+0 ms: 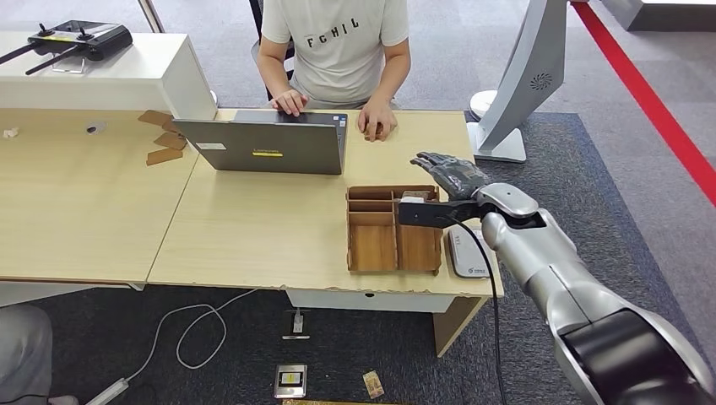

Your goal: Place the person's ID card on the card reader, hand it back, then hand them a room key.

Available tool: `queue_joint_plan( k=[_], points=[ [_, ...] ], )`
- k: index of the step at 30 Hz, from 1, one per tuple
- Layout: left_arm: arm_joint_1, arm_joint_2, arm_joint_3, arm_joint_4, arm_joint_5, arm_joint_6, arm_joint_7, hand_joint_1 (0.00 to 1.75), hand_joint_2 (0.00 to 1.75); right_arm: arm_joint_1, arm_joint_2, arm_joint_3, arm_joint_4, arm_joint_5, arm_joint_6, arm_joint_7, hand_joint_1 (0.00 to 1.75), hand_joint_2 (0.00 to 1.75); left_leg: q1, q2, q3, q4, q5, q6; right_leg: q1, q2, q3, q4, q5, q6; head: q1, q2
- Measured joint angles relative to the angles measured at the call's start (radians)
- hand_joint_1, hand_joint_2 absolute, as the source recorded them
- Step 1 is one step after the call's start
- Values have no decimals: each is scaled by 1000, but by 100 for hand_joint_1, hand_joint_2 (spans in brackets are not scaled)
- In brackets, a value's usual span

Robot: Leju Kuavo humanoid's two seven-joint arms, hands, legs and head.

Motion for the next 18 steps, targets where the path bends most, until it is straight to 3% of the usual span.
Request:
queue_joint_plan(
  k=[18],
  points=[
    [0, 0, -1, 0, 0, -1, 0, 0, 0, 0, 4, 0, -1, 4, -15, -10, 0, 175, 0, 0, 0, 0, 0, 0, 0, 0, 0, 0, 0, 0, 0, 0]
  ],
)
